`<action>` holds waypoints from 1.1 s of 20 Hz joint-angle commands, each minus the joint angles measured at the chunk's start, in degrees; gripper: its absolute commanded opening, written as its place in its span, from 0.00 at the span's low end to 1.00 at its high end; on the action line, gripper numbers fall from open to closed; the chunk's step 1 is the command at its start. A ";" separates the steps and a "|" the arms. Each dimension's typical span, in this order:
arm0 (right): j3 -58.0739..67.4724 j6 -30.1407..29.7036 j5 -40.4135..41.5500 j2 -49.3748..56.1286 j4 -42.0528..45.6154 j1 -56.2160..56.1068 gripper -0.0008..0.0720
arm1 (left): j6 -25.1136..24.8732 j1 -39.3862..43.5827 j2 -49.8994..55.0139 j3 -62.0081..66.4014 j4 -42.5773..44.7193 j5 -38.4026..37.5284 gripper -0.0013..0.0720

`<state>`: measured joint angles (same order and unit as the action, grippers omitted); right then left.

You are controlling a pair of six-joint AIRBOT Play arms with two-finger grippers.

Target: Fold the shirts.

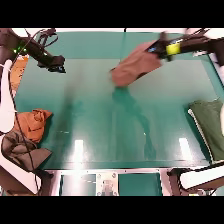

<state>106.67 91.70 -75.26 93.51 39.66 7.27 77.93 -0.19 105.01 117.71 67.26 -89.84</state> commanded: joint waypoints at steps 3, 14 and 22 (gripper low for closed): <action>3.43 8.98 -7.41 -8.13 17.29 19.93 0.04 | 0.85 -0.04 -0.04 0.00 0.00 -1.11 0.05; -3.63 20.63 -28.09 -16.55 48.78 45.97 0.04 | 1.51 -0.04 -0.04 0.00 -0.02 -1.25 0.05; -33.77 20.31 -25.79 -24.24 55.69 56.04 0.04 | 1.53 -0.04 -0.04 0.00 -0.02 -1.31 0.05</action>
<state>83.33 111.90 -101.78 71.05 91.98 59.81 79.44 -0.21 105.01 117.71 67.24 -91.11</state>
